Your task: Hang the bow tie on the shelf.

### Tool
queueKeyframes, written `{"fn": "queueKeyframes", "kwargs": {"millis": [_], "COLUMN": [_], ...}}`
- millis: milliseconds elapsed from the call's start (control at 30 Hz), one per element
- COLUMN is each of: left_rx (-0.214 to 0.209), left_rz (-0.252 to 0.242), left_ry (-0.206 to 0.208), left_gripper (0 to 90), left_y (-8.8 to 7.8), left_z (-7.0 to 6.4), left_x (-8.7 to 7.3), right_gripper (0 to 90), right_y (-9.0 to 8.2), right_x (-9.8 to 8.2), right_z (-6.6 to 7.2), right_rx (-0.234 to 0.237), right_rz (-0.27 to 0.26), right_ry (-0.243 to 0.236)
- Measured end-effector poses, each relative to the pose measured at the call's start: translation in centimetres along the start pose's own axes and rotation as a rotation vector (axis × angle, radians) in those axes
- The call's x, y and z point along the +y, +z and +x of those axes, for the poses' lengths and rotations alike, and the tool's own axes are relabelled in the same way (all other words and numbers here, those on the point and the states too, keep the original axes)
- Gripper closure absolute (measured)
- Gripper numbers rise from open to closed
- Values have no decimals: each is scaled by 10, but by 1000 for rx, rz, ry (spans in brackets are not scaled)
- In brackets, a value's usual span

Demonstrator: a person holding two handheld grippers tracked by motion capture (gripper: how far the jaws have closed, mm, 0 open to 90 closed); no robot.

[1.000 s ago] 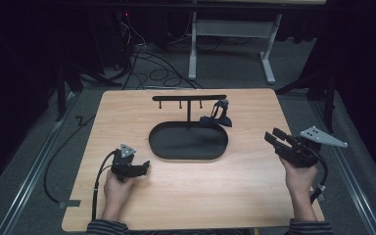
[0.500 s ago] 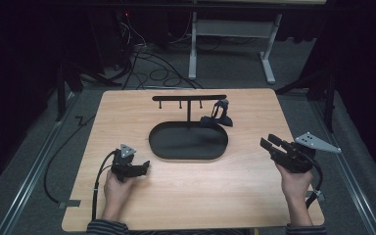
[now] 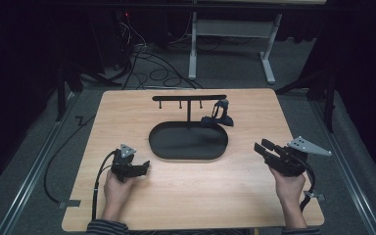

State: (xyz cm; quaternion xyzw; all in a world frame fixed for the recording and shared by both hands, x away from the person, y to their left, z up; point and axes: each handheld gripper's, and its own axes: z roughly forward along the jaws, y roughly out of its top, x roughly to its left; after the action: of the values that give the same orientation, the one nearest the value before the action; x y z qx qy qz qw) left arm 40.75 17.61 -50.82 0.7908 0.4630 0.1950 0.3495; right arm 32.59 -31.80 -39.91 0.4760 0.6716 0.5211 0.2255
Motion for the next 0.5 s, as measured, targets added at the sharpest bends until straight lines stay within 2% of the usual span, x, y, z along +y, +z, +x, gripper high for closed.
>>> {"fn": "queueKeyframes", "kwargs": {"millis": [500], "left_rx": [0], "left_rz": [0], "left_ry": [0], "left_gripper": [191], "left_y": [0], "left_z": [0], "left_x": [0], "right_gripper": [614], "right_y": [10], "right_x": [-8], "right_z": [6], "right_rx": [22], "right_rz": [14], "right_ry": [4]}}
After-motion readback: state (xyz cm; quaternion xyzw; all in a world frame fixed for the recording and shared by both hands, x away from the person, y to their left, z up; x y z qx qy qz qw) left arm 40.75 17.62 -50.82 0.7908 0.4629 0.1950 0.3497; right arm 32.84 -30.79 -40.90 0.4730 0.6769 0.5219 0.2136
